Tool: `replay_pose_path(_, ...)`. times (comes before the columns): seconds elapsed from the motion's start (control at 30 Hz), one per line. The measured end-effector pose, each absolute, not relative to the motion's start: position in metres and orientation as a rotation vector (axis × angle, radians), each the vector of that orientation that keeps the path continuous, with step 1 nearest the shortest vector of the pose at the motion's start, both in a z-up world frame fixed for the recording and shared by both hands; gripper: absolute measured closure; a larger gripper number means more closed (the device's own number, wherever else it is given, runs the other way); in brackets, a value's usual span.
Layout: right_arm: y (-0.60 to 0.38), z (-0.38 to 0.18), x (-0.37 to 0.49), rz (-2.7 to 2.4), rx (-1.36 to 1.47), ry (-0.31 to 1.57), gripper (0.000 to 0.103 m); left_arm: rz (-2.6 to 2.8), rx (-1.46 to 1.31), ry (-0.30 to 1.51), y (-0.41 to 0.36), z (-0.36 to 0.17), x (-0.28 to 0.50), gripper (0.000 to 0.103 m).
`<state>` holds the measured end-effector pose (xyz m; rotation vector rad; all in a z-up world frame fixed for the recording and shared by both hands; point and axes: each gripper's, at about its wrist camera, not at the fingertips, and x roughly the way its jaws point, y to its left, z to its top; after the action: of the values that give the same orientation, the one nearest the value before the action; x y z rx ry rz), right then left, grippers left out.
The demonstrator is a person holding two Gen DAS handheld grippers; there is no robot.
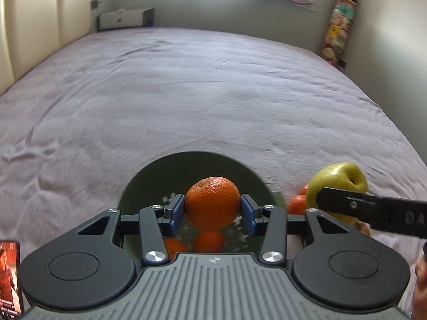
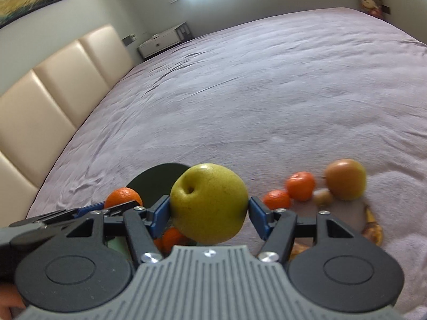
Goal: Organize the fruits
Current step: 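Carry the tangerine and apple over the green colander with both grippers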
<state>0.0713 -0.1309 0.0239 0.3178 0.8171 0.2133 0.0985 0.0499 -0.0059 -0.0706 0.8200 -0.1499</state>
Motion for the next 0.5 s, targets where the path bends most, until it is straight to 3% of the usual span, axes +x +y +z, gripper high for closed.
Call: replay_pose_path(0.5, -0.056, 0.0, 0.113, 0.335, -0.025, 0.853, 0.042, -0.076, -0.244, 0.867, 0.101, -0.028, 0.126, 0.052)
